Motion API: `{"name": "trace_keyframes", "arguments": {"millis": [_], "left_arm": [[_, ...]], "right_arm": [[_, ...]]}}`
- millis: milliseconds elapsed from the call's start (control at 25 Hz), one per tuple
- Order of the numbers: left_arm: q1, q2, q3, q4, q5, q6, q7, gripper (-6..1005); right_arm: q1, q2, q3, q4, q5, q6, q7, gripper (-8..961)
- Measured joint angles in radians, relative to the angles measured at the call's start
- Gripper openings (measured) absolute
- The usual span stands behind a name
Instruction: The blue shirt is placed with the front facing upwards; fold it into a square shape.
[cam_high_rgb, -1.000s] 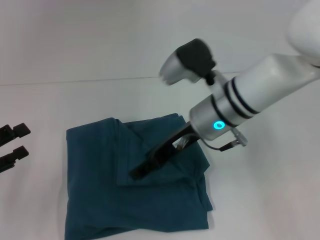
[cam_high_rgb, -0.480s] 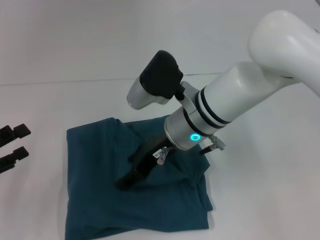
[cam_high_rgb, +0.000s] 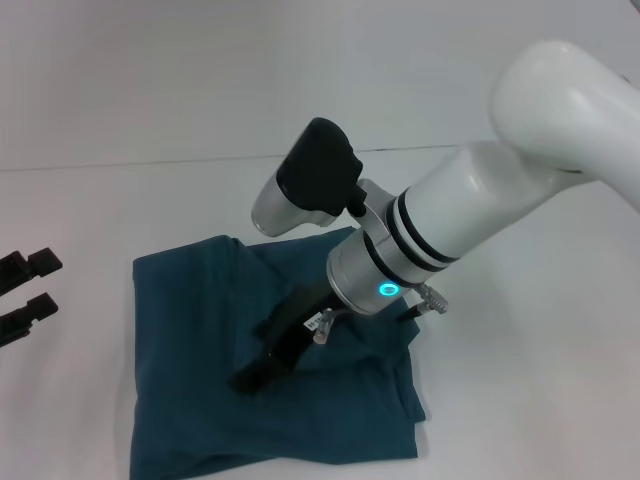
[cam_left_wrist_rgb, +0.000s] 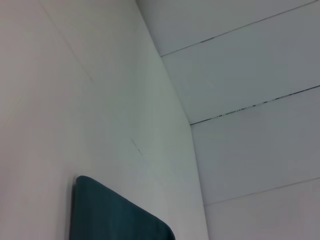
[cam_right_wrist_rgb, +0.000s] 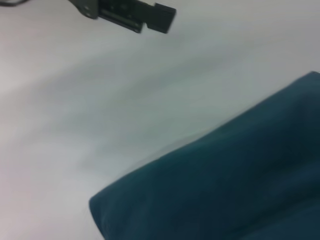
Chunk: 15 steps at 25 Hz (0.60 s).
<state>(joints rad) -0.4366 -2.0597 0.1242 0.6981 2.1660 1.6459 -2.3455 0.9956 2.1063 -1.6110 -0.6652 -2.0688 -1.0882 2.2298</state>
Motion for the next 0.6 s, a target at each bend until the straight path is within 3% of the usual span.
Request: {"name": "trace_keyframes", "arguments": {"millis": [600], "left_arm": [[-0.002, -0.002, 0.004, -0.003, 0.000, -0.007, 0.002, 818]], "right_arm": [[0.007, 0.006, -0.084, 0.081, 0.029, 0.114, 0.015, 819]]}}
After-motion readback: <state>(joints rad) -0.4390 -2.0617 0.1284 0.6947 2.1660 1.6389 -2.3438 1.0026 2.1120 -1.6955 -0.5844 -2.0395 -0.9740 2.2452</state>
